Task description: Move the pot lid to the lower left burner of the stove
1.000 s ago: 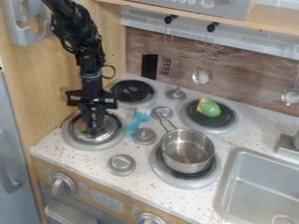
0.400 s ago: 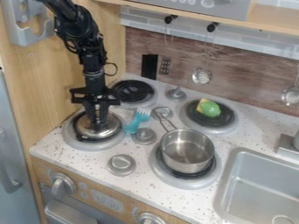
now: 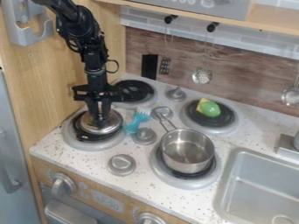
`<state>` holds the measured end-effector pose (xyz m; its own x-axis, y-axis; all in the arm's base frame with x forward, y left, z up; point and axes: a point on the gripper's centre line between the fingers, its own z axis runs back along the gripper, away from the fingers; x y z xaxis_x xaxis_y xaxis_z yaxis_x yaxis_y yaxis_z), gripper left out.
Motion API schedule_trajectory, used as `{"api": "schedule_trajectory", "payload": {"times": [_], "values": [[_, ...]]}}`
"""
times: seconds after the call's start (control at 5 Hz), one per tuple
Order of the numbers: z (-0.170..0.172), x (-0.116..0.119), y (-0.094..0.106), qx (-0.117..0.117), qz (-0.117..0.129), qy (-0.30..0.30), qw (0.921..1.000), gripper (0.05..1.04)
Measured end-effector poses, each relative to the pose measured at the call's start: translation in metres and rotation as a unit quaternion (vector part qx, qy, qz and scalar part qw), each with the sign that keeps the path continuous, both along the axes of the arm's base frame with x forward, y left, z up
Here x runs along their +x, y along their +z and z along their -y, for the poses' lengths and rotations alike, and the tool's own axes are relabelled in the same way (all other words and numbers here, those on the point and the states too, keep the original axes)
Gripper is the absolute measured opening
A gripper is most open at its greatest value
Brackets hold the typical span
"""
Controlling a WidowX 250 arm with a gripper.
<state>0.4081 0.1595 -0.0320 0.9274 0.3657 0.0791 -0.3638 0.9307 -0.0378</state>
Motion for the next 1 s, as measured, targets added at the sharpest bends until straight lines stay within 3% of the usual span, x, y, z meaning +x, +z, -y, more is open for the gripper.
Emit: {"api": "schedule_trajectory", "payload": {"times": [0.2,0.4,0.6,0.8,1.0], "values": [[0.002,-0.001,-0.001,0.010,-0.007,-0.015,0.9998,0.555],[0.005,-0.004,0.000,0.042,-0.028,-0.053,0.9973,0.854],[0.017,0.005,0.026,0.061,-0.008,-0.095,0.9936,1.019],[0.037,0.010,0.037,0.049,0.004,-0.140,0.9889,1.007],[0.052,0.009,0.036,0.033,-0.002,-0.168,0.9853,0.999]]}}
